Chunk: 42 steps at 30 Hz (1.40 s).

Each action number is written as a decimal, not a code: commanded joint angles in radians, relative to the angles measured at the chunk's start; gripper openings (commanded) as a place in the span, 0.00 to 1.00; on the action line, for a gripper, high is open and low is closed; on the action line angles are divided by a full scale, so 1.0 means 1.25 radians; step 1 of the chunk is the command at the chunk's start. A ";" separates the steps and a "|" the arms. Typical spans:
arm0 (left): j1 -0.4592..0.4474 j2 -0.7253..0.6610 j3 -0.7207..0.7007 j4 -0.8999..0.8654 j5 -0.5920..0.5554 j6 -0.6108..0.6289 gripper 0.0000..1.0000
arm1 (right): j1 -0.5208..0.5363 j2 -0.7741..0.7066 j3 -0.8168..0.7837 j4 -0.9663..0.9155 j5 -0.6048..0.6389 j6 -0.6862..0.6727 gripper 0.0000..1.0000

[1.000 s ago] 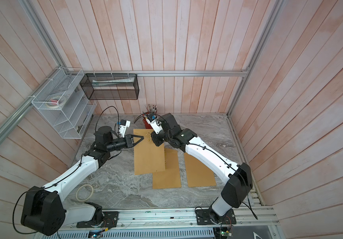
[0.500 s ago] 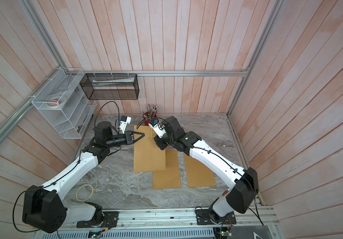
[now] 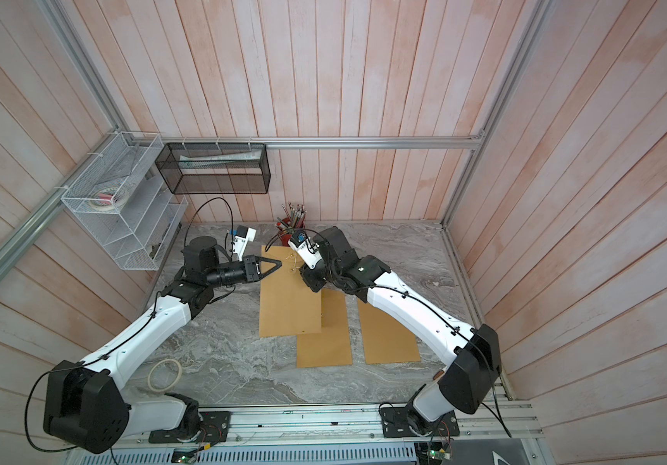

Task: Open the file bag

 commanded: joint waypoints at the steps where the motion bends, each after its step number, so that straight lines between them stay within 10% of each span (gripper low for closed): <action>1: -0.001 0.003 0.011 0.018 0.016 -0.001 0.00 | 0.007 0.014 0.011 -0.023 0.017 -0.003 0.23; 24: -0.001 -0.004 -0.006 0.040 0.019 -0.012 0.00 | 0.014 0.049 0.031 -0.013 0.014 0.014 0.00; 42: -0.001 -0.009 -0.017 0.022 -0.013 0.007 0.00 | 0.014 0.033 0.063 -0.005 0.015 0.029 0.00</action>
